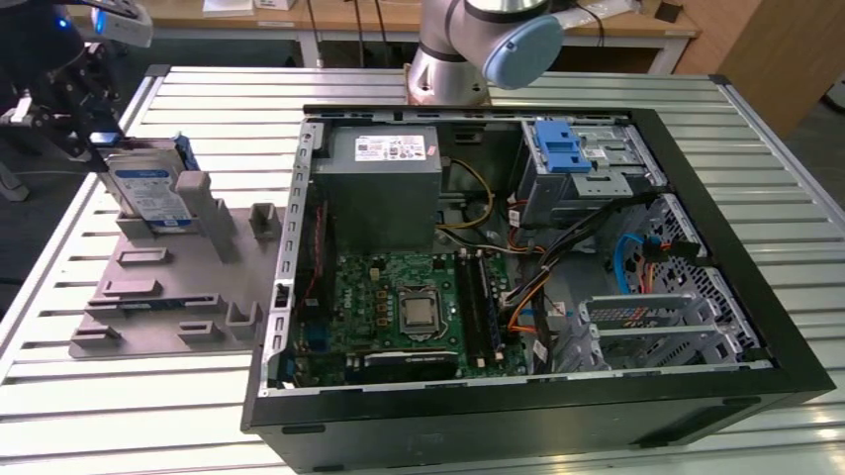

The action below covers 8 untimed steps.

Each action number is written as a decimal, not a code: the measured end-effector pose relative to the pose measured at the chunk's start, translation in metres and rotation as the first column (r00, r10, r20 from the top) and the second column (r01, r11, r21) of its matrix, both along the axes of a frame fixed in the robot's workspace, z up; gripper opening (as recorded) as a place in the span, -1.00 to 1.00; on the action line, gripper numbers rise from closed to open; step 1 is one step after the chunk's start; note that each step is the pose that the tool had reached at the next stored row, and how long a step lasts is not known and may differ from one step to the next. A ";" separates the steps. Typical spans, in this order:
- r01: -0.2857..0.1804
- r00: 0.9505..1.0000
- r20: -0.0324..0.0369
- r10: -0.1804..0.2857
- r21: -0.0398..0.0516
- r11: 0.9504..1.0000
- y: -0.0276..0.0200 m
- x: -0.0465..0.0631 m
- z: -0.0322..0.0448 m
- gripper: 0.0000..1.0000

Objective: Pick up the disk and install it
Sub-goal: 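Pick up the disk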

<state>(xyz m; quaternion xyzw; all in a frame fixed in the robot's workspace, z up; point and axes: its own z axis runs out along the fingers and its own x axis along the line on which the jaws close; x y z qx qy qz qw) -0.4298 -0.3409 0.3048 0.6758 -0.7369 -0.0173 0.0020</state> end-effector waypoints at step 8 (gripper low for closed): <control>0.000 1.000 0.000 0.000 0.000 1.000 0.0015 -0.001 -0.0110 0.06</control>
